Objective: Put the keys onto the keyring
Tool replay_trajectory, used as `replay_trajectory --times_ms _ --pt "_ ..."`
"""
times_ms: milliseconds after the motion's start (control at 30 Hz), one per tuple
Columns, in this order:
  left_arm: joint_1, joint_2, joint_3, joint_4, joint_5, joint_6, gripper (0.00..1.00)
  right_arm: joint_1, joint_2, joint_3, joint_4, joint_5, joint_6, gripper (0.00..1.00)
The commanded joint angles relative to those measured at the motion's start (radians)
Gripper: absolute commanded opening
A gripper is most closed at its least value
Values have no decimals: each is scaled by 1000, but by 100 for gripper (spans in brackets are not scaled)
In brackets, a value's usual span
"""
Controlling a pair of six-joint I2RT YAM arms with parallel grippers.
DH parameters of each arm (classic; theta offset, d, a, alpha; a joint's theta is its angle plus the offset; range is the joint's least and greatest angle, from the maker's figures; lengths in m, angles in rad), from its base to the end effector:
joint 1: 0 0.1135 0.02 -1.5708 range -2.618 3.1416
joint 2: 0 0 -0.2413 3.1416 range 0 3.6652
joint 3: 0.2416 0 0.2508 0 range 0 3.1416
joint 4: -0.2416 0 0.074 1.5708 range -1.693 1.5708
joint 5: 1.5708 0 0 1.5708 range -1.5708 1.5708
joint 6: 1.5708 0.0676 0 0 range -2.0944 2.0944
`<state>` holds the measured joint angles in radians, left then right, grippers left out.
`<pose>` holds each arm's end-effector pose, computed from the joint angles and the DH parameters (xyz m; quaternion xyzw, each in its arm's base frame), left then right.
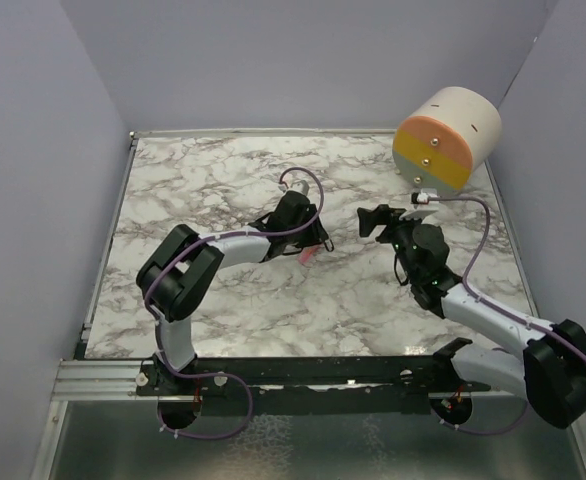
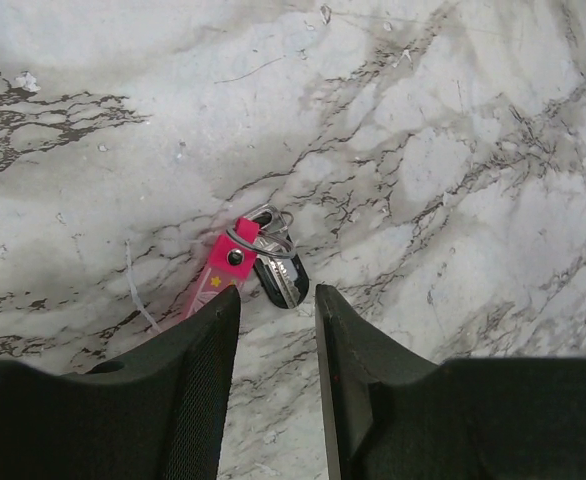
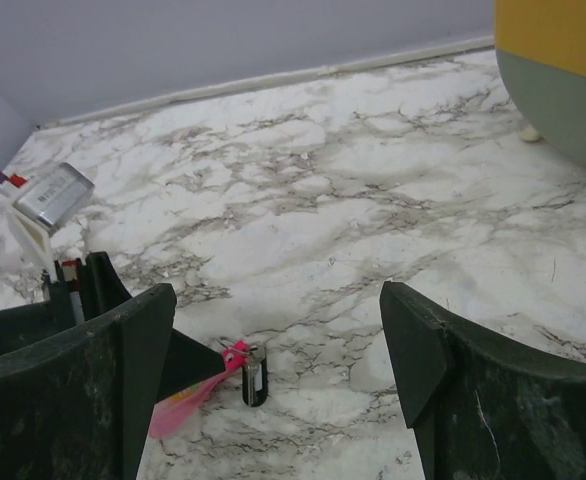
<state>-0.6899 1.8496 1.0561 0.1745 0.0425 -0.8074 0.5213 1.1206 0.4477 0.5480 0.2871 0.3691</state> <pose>0.3185 -0.2665 0.1319 -0.0425 0.8877 -0.3256 0.3227 0.2528 0.1231 0.2086 0.0380 0.7472 0.1852 0.6372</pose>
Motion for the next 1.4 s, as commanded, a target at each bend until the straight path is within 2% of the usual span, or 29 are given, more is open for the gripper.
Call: replay_trajectory --times_ms 0,400,867,1367 --pt "-10 21 36 -7 -61 -32 39 -9 -56 -16 26 36 -11 84" --pt "-11 21 13 63 -98 -69 41 -9 -20 -6 37 -20 -15 83" --pt "-11 -16 41 -10 -157 25 41 -11 -12 -1 39 -35 -27 83" --pt "-12 44 85 -27 -97 -5 41 -10 -9 2 33 -50 -27 83"
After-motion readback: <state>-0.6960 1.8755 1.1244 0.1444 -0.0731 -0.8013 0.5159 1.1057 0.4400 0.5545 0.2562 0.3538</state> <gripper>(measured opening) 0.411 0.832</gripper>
